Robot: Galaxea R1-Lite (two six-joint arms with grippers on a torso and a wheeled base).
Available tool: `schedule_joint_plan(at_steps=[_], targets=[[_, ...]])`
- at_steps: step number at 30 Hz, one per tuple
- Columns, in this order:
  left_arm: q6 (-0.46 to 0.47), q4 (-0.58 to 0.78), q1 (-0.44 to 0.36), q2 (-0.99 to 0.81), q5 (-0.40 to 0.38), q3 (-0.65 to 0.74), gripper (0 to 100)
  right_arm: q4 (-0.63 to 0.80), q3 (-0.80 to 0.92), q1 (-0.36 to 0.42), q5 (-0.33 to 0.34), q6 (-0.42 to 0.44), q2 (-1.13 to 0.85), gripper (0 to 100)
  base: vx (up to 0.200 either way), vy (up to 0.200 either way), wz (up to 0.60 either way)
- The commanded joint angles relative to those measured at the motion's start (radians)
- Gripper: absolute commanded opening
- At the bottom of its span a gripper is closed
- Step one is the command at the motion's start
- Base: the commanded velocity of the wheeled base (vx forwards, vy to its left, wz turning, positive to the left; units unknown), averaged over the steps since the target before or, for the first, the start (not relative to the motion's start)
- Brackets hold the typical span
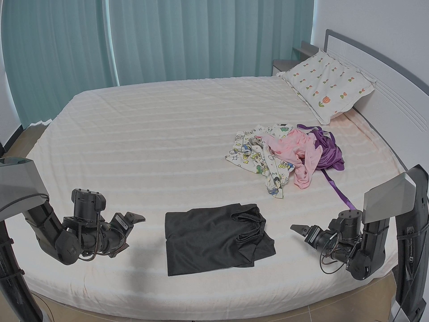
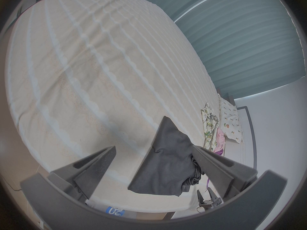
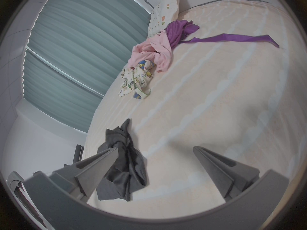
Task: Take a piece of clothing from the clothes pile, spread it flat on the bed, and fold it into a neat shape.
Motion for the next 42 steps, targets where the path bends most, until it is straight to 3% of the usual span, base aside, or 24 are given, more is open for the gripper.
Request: schedule_joint_plan(at_steps=[1, 12, 17, 19, 23, 29, 42], targets=[[-0.002, -0.002, -0.001, 0.004, 0.0, 0.003, 100, -0.014, 0.003, 0.012, -0.002, 0.005, -0.069, 100, 0.0, 0.0, 0.0], [-0.003, -0.002, -0.002, -0.003, -0.037, 0.015, 100, -0.008, -0.076, 0.204, -0.045, 0.016, -0.135, 100, 0.0, 0.0, 0.0], [-0.002, -0.012, -0.002, 0.003, -0.037, 0.018, 100, 0.126, -0.188, 0.287, -0.048, 0.013, -0.139, 100, 0.0, 0.0, 0.0], [-0.002, -0.04, -0.002, 0.012, -0.037, 0.028, 100, 0.269, -0.316, 0.333, -0.054, 0.015, -0.113, 100, 0.0, 0.0, 0.0], [-0.002, -0.072, -0.002, 0.016, -0.036, 0.041, 100, 0.37, -0.479, 0.339, -0.094, 0.012, -0.035, 100, 0.0, 0.0, 0.0], [0.0, -0.112, -0.007, 0.041, -0.029, 0.048, 100, 0.499, -0.609, 0.361, -0.098, 0.012, 0.025, 100, 0.0, 0.0, 0.0], [0.0, -0.124, -0.007, 0.056, -0.028, 0.048, 100, 0.551, -0.682, 0.342, -0.081, -0.022, 0.071, 100, 0.0, 0.0, 0.0]])
